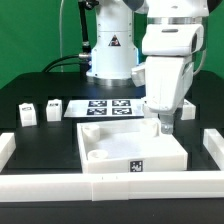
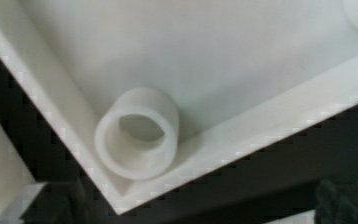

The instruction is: Assemble one leg

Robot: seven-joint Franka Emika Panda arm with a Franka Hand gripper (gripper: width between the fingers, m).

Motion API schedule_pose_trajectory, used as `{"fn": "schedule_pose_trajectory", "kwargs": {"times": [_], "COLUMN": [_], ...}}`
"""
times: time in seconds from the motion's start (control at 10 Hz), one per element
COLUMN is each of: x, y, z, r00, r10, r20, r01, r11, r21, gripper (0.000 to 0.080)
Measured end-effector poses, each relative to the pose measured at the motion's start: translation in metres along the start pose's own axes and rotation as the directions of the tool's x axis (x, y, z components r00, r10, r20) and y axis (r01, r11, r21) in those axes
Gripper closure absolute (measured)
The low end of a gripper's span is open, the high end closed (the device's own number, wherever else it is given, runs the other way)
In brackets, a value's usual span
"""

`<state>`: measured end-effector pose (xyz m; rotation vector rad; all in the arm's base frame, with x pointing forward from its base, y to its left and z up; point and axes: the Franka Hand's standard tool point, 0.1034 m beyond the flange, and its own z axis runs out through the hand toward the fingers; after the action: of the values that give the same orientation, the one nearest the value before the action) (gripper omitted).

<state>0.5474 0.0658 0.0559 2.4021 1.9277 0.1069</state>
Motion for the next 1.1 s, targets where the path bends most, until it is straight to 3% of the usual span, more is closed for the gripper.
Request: {"fn": "schedule_pose_trajectory", "kwargs": {"times": [0.1, 0.2, 0.4, 0.9, 1.1], "x": [-0.015, -0.019, -0.012, -0.015, -0.038], "y": [-0.012, -0.017, -0.025, -0.025, -0.035], "z": [0.0, -0.003, -0.002, -0.001, 0.002], "r00": [0.99, 0.974, 0.926, 0.927, 0.916], "r10": [-0.137, -0.225, -0.369, -0.367, -0.393], "r20": [0.016, 0.038, 0.083, 0.083, 0.082], "r01": [0.137, 0.224, 0.37, 0.367, 0.392], "r11": [0.991, 0.974, 0.929, 0.93, 0.92], "r21": [0.008, 0.01, 0.009, 0.014, 0.028], "gripper": [0.015, 0.015, 0.015, 0.015, 0.015]}}
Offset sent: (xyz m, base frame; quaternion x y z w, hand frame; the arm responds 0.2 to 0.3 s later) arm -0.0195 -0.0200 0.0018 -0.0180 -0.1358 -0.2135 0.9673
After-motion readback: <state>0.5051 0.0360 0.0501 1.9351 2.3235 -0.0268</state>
